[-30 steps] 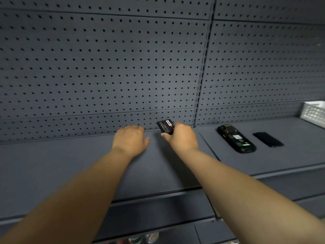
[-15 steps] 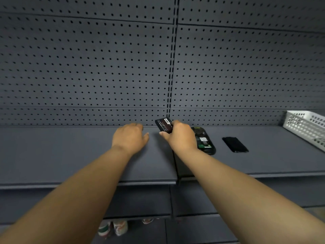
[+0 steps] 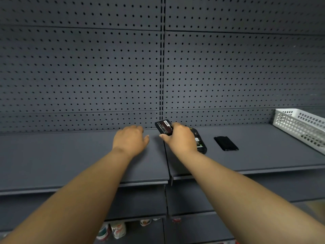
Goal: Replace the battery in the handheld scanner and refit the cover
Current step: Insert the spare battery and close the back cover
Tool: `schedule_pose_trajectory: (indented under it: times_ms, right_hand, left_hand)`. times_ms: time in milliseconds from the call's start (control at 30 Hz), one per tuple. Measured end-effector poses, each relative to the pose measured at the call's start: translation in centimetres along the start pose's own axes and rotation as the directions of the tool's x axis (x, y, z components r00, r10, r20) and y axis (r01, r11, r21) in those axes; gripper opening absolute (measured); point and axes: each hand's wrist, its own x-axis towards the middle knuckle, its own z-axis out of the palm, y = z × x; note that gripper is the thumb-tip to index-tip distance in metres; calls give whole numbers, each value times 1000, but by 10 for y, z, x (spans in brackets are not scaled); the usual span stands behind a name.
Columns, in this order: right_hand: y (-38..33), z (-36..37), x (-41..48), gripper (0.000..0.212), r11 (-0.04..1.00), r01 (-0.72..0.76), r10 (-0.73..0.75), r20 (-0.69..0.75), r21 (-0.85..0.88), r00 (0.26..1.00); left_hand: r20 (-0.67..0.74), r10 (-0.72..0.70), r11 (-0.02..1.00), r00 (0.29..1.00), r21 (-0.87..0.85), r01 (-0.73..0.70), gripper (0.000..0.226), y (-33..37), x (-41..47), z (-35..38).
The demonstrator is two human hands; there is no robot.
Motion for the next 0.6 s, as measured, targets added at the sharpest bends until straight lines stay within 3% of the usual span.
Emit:
schedule_pose_trajectory:
  times_ms: [600]
  right_hand:
    - [19,-8,3,47,999,-52,53,-28,14,998]
  left_hand:
    - [-50,104,994,993,28,-103,43,14,17,8]
